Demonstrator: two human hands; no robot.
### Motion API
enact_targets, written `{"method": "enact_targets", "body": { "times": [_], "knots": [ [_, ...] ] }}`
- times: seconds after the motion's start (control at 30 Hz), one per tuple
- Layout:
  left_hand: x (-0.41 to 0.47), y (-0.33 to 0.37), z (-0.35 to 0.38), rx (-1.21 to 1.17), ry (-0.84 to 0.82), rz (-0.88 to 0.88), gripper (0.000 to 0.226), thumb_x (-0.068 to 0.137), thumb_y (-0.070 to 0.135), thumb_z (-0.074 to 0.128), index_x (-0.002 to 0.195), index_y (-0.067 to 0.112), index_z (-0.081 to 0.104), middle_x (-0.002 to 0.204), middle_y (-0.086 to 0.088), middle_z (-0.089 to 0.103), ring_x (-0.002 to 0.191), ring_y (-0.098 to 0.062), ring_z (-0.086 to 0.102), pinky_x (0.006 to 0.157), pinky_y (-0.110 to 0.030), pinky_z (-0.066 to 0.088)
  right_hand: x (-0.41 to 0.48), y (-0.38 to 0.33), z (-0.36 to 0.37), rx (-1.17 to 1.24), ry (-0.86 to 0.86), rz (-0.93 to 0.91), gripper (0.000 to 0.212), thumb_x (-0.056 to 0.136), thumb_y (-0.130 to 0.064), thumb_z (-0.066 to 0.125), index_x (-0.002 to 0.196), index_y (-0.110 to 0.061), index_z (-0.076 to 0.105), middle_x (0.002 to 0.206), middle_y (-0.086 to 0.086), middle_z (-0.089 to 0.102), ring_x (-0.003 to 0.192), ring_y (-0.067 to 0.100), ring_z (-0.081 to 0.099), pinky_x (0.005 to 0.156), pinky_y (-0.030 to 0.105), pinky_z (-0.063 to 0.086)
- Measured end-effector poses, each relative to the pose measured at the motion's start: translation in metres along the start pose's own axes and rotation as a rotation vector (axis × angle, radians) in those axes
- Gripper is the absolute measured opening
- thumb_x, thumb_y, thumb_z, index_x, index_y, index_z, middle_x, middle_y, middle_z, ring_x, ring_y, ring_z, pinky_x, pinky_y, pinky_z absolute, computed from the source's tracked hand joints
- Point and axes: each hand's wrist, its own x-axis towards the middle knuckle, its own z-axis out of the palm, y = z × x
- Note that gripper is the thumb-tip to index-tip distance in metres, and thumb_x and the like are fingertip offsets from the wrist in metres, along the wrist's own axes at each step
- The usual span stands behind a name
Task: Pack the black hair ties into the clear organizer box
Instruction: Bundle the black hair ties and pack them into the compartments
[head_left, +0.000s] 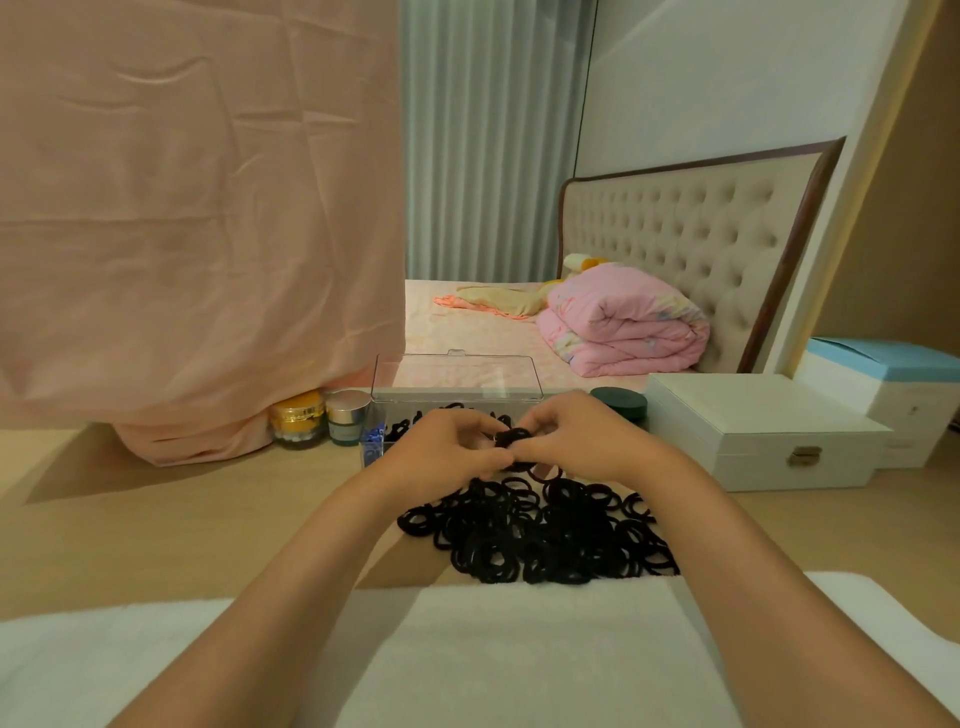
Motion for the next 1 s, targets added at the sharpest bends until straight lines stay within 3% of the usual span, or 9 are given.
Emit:
{"method": "enact_targets", "body": {
  "times": [0.13,0.3,0.4,0.5,0.63,0.73,0.87,1.0],
  "knots": [
    [0.002,0.001,-0.008,-0.151,0.060,-0.111,0.005,0.091,0.027,0.070,0.090,0.023,0.073,0.077,0.000,0.071,0.074,-0.010,0.064,0.075,-0.029,0.054,-0.003,-0.002,0.004,0.295,-0.080,0.054,0.013,0.094,-0.024,0.072,0.101,-0.014,0.075,0.087,0.003,0.077,0.074,0.010,0.072,0.059,0.027,0.055],
    [0.000,0.003,-0.013,-0.239,0.034,-0.162,0.011,0.093,0.023,0.064,0.088,0.015,0.069,0.068,-0.001,0.067,0.070,-0.012,0.064,0.071,-0.027,0.053,-0.003,-0.002,0.008,0.583,-0.118,0.107,0.019,0.093,-0.018,0.074,0.108,-0.007,0.074,0.086,0.010,0.074,0.074,0.016,0.067,0.056,0.026,0.055],
    [-0.001,-0.001,-0.015,-0.155,0.032,-0.181,0.011,0.093,0.022,0.065,0.096,0.014,0.072,0.063,0.005,0.061,0.061,-0.007,0.059,0.065,-0.021,0.051,-0.001,-0.003,0.016,0.602,-0.123,0.101,0.024,0.091,-0.014,0.075,0.113,-0.004,0.071,0.085,0.011,0.072,0.072,0.016,0.068,0.055,0.024,0.054],
    [-0.001,-0.004,-0.020,-0.102,0.051,-0.194,0.008,0.096,0.022,0.064,0.094,0.017,0.070,0.070,0.005,0.066,0.065,-0.007,0.061,0.063,-0.021,0.052,-0.002,-0.001,0.015,0.581,-0.162,0.096,0.030,0.088,-0.001,0.075,0.118,-0.005,0.071,0.094,0.009,0.077,0.081,0.017,0.073,0.064,0.024,0.058],
    [-0.001,-0.010,-0.027,-0.073,0.074,-0.215,0.007,0.096,0.018,0.064,0.095,0.015,0.071,0.072,0.004,0.069,0.069,-0.009,0.064,0.069,-0.025,0.056,-0.005,0.000,0.012,0.399,-0.145,0.124,0.038,0.082,0.012,0.075,0.116,-0.005,0.072,0.100,0.013,0.078,0.086,0.021,0.077,0.070,0.026,0.062],
    [-0.003,-0.011,-0.028,-0.036,0.044,-0.221,0.011,0.095,0.019,0.064,0.101,0.017,0.073,0.081,0.000,0.068,0.071,-0.010,0.061,0.062,-0.020,0.051,-0.007,-0.009,0.009,0.296,-0.118,0.106,0.040,0.082,0.010,0.075,0.117,-0.009,0.073,0.096,0.007,0.080,0.088,0.018,0.077,0.073,0.024,0.062],
    [-0.004,-0.012,-0.025,-0.057,0.015,-0.261,0.011,0.094,0.024,0.066,0.097,0.015,0.071,0.082,-0.001,0.067,0.071,-0.010,0.063,0.062,-0.019,0.054,-0.010,-0.026,0.002,0.418,-0.062,0.004,0.036,0.084,0.006,0.075,0.112,-0.017,0.073,0.095,0.002,0.081,0.083,0.008,0.075,0.072,0.020,0.055],
    [-0.006,-0.009,-0.024,-0.262,-0.077,-0.259,0.019,0.092,0.025,0.071,0.105,0.011,0.073,0.080,-0.003,0.073,0.072,-0.010,0.070,0.070,-0.023,0.058,-0.006,-0.033,0.015,0.572,0.049,-0.035,0.030,0.081,0.006,0.078,0.101,-0.016,0.075,0.091,0.003,0.080,0.078,0.007,0.073,0.062,0.019,0.053]
  ]
}}
